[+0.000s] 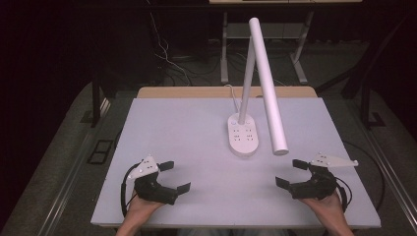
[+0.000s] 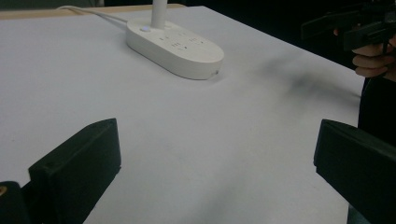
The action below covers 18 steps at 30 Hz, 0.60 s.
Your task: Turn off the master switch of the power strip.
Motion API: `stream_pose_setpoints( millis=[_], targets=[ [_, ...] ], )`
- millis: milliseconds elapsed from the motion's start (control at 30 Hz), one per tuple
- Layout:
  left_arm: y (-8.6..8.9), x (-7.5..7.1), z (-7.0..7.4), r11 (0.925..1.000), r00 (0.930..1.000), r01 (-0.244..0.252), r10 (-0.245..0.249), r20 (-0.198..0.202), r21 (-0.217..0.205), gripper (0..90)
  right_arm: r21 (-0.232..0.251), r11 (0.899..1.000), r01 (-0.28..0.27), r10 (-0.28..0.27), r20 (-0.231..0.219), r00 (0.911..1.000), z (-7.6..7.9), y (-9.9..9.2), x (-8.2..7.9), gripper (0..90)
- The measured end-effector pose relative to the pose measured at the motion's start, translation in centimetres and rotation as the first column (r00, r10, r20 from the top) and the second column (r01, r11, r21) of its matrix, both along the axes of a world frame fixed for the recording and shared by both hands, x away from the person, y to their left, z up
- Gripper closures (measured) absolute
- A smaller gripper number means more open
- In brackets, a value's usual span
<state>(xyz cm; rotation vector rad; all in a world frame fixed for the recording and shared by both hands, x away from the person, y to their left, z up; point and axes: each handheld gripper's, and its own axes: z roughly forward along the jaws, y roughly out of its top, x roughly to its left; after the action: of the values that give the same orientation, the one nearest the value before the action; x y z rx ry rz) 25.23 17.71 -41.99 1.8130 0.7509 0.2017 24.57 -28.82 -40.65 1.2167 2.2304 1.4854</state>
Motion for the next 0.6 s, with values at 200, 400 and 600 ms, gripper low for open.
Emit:
stream_pose_setpoints(
  millis=[200,400,600],
  targets=[
    [0.01,0.05,-0.14,1.0,1.0,-0.001,0.001,-0.007,0.002,0.0,0.001,1.0,-0.01,0.01,-0.012,0.9999,0.01,0.09,-0.16,0.1],
    [0.0,0.19,-0.28,0.9999,0.9999,-0.002,0.002,-0.015,0.014,0.0,0.005,1.0,-0.018,0.018,-0.022,0.9996,-0.01,0.15,-0.16,0.1],
    [0.12,0.24,-0.27,0.9996,0.9998,-0.012,0.012,-0.017,0.024,0.0,0.004,1.0,-0.026,0.026,-0.034,0.9991,-0.11,0.13,-0.1,0.1]
  ],
)
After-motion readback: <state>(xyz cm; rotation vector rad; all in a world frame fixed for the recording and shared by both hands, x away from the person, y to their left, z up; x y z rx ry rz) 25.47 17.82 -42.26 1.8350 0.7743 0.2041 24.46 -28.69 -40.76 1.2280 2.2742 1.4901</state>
